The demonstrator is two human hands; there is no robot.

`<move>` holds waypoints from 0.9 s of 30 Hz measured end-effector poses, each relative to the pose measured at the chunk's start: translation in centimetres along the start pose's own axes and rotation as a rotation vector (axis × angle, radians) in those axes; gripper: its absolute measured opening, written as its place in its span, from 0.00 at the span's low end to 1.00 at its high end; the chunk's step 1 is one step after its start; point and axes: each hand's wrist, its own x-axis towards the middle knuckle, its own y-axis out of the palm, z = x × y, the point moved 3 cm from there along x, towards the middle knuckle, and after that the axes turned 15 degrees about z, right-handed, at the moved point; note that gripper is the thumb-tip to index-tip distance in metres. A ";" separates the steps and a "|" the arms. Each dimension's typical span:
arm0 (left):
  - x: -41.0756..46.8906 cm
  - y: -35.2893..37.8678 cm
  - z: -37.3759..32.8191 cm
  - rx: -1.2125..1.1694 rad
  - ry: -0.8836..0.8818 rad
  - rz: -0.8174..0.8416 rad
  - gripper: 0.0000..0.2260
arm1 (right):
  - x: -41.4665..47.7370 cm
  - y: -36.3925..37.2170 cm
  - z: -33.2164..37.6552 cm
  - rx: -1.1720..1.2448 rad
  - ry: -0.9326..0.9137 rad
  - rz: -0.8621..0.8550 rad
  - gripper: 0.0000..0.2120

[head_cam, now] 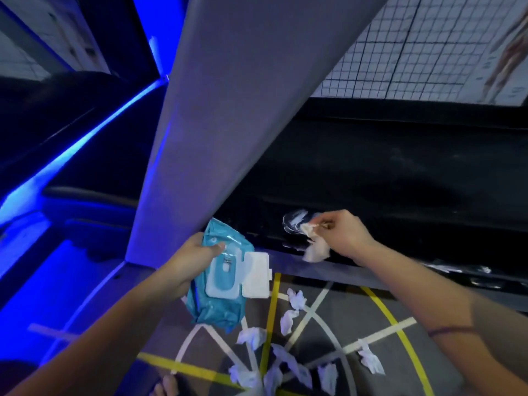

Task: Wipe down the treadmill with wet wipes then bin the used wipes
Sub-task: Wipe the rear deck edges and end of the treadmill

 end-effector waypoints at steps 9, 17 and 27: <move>0.0 0.4 1.7 -0.096 -0.148 0.024 0.07 | 4.3 2.6 2.2 0.051 -0.108 -0.065 0.13; -0.7 0.2 1.1 -0.059 -0.144 -0.006 0.07 | 6.7 7.8 6.4 -0.074 -0.290 0.092 0.11; -0.6 0.2 0.5 -0.014 -0.141 -0.041 0.06 | 7.5 7.6 2.0 -0.530 -0.292 0.288 0.06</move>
